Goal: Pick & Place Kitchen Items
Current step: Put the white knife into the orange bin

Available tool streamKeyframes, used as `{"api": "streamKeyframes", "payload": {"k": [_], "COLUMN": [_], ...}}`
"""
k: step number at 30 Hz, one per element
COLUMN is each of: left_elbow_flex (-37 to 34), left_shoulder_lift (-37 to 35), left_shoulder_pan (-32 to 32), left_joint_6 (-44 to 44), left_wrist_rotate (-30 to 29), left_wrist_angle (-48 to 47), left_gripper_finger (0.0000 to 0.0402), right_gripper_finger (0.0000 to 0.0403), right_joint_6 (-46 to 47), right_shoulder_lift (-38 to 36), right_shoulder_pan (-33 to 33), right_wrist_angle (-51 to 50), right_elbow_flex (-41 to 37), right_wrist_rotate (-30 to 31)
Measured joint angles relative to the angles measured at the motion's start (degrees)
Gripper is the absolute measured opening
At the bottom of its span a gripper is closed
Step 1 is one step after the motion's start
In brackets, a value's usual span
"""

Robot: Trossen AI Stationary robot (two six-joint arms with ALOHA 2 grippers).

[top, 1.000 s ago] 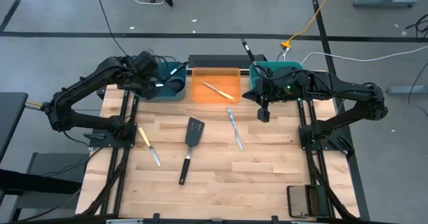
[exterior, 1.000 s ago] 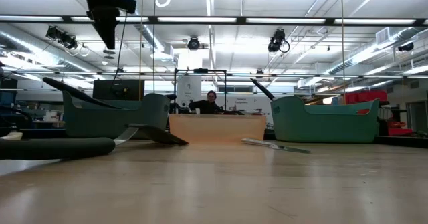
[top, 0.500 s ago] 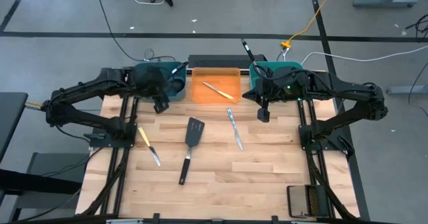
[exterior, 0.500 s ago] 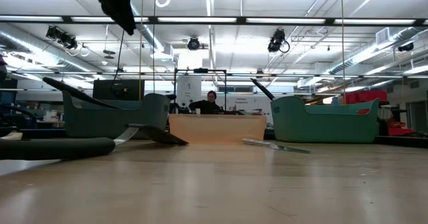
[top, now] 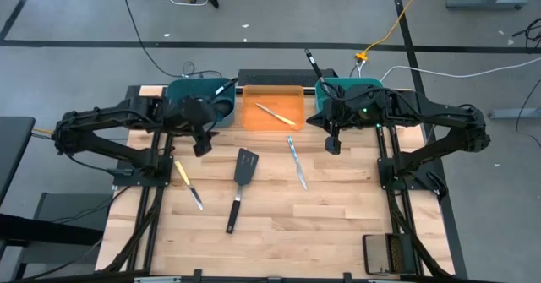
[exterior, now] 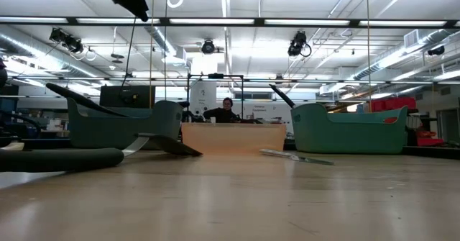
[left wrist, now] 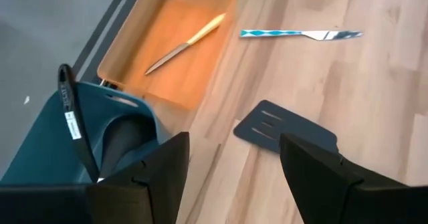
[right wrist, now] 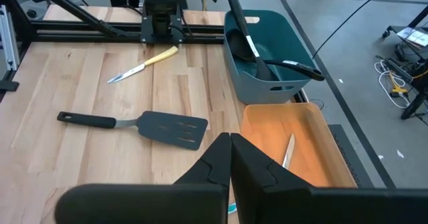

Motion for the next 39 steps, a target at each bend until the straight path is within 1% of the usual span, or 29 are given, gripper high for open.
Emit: {"api": "streamKeyframes", "payload": {"k": [6, 15, 20, 24, 35, 39], "left_elbow_flex": [0.0, 0.0, 0.0, 0.0, 0.0, 0.0], "left_shoulder_lift": [0.0, 0.0, 0.0, 0.0, 0.31, 0.31], "left_shoulder_pan": [-1.92, -2.06, -2.06, -2.17, -6.35, -7.26], "left_joint_6": [0.35, -1.13, -1.37, -1.3, 0.1, -1.62], "left_wrist_rotate": [0.01, 0.24, 1.13, 3.06, 3.18, 3.29], "left_wrist_angle": [0.0, 0.11, 1.61, 3.57, 6.06, 6.45], "left_gripper_finger": [0.0238, 0.0238, 0.0238, 0.0238, 0.0238, 0.022], "right_gripper_finger": [0.0009, 0.0009, 0.0009, 0.0009, 0.0009, 0.0009], "right_joint_6": [-0.01, -0.02, -0.03, -0.03, -0.04, -0.05], "right_shoulder_lift": [0.0, 0.0, 0.0, 0.0, 0.02, 0.05], "right_shoulder_pan": [0.0, 0.0, 0.0, 0.0, 0.0, 0.0], "right_wrist_angle": [0.02, 0.04, 0.04, 0.04, 0.04, 0.76], "right_elbow_flex": [0.0, -0.01, -0.02, -0.02, -0.02, -1.33], "right_wrist_rotate": [0.0, 0.0, 0.0, -0.01, -0.16, -0.18]}}
